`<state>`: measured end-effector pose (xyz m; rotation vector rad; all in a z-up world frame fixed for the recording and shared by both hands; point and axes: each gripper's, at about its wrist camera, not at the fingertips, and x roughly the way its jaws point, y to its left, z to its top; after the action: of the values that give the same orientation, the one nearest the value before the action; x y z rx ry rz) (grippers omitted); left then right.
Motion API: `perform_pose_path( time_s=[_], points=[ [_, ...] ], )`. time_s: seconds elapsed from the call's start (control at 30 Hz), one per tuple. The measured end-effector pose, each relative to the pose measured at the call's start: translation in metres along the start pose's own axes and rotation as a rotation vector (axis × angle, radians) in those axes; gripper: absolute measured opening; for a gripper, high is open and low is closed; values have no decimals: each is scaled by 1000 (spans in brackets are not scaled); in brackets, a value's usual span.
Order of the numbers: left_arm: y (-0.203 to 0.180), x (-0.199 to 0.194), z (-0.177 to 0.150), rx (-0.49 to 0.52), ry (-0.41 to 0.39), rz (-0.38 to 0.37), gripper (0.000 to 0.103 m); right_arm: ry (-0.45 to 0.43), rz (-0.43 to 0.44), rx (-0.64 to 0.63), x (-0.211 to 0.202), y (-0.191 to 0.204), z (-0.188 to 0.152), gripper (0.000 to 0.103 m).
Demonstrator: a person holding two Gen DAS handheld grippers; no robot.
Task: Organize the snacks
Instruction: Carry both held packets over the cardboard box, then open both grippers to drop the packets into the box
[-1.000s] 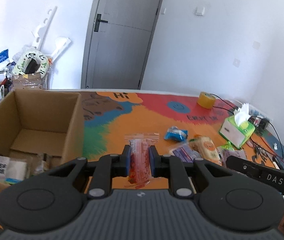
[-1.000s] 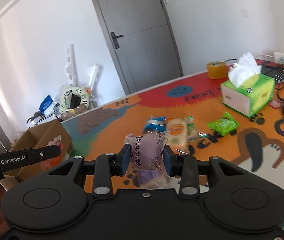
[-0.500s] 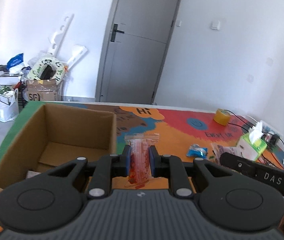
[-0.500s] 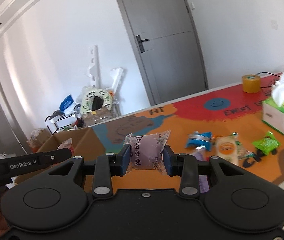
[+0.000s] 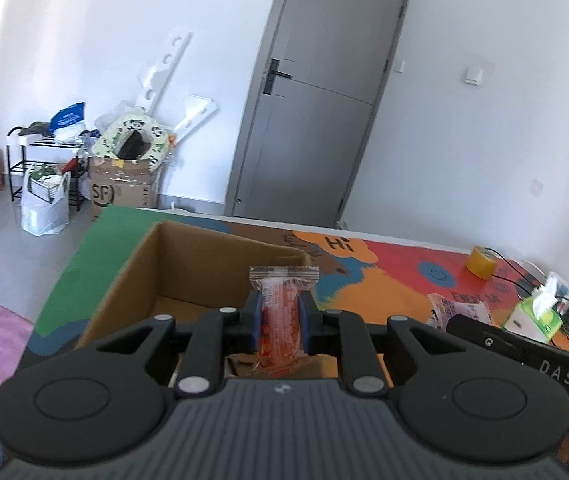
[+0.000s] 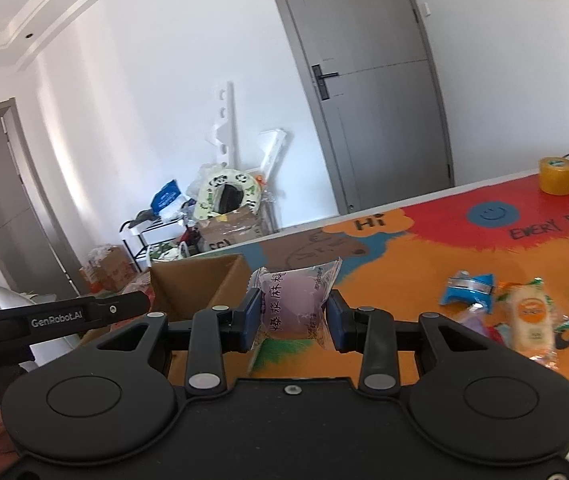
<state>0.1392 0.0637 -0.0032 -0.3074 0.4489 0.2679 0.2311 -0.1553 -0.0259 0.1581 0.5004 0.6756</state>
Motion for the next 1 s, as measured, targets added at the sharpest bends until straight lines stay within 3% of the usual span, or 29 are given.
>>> perform_pose_path(
  time_s=[0.53,1.0],
  points=[
    [46,16,11,-66,11,58,21,31,79,-61,35,48,9,36],
    [72,-1,13,-125,4,94,26,81,126,-80,53,81,12,41]
  ],
)
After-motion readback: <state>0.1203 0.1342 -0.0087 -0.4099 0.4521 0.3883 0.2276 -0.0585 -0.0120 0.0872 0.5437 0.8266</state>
